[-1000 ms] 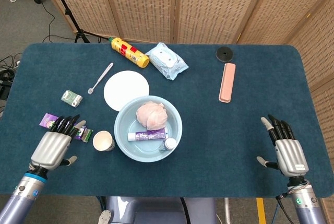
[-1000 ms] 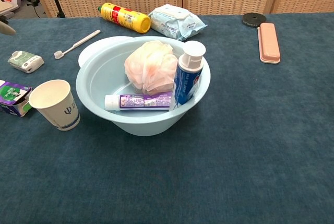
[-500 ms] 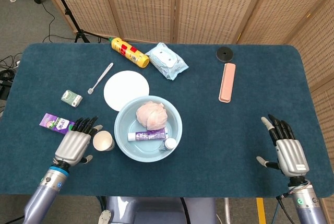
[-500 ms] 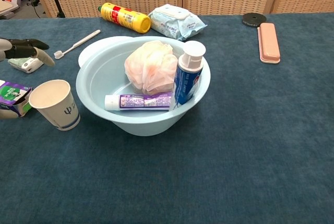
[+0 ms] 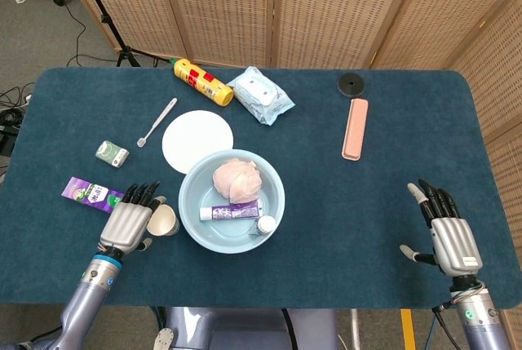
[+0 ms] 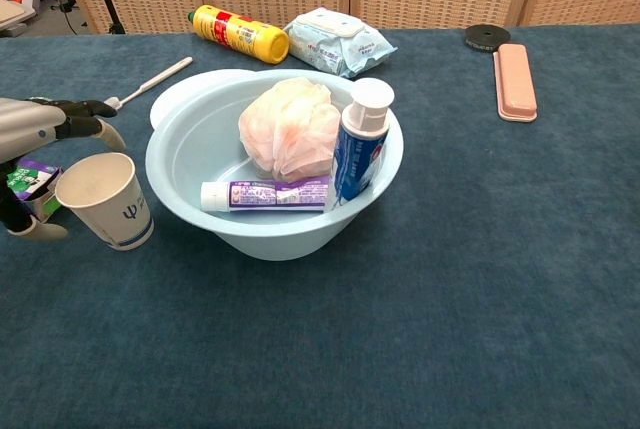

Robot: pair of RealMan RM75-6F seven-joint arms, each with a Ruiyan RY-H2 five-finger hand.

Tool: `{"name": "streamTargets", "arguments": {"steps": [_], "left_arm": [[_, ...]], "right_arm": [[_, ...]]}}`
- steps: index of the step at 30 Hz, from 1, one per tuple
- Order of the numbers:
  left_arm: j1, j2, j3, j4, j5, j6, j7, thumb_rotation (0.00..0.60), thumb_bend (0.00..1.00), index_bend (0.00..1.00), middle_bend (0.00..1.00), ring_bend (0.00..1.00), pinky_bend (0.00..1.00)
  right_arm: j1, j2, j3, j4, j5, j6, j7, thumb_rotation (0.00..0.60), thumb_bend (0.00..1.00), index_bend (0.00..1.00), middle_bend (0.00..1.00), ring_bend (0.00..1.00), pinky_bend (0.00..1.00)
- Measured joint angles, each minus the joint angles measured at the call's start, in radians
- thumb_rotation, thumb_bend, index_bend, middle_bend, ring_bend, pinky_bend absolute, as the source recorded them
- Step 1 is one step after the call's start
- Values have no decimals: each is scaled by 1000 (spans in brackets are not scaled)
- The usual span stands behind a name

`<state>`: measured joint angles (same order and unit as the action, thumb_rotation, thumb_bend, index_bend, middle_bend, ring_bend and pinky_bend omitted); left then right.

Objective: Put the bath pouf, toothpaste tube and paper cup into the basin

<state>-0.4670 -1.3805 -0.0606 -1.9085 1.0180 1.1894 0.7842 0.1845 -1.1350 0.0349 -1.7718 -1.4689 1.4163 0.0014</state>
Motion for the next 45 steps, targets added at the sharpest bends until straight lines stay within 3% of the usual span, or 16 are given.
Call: {"name": "streamTargets", "arguments": {"steps": [10,15,24,28,31,41,45], "left_arm": [[-21,-87,10,77,41,26,-4,600,269,408,136,65,173],[-18,-84,16,72,74,52,-14,600,290,455,184,95,196],[-10,77,-2,-81,99,84,-34,600,289,464,204,108,196],[-18,180,-39,-170,86,80,-74,600,283,464,204,108,196],[-36,210,-81,-192,66,75,-95,600,276,464,204,107,196],[-164,69,-164,-119,4,50,-63,600,241,453,184,109,196],[-214,0,-184,-77,-30,45,-31,600,154,349,90,70,195]], "right_arm": [[-6,3,7,-2,-1,-8,11,600,53,30,0,0,0],[-10,7,12,1,1,-7,23,600,53,30,0,0,0],[-11,8,16,-1,8,-22,22,600,53,30,0,0,0],[-11,4,17,-3,8,-25,16,600,53,30,0,0,0],[-10,-1,18,-1,7,-30,15,600,53,30,0,0,0],[-6,-8,28,17,28,-48,36,600,53,30,0,0,0],[-5,-10,34,33,41,-60,62,600,53,30,0,0,0]]}}
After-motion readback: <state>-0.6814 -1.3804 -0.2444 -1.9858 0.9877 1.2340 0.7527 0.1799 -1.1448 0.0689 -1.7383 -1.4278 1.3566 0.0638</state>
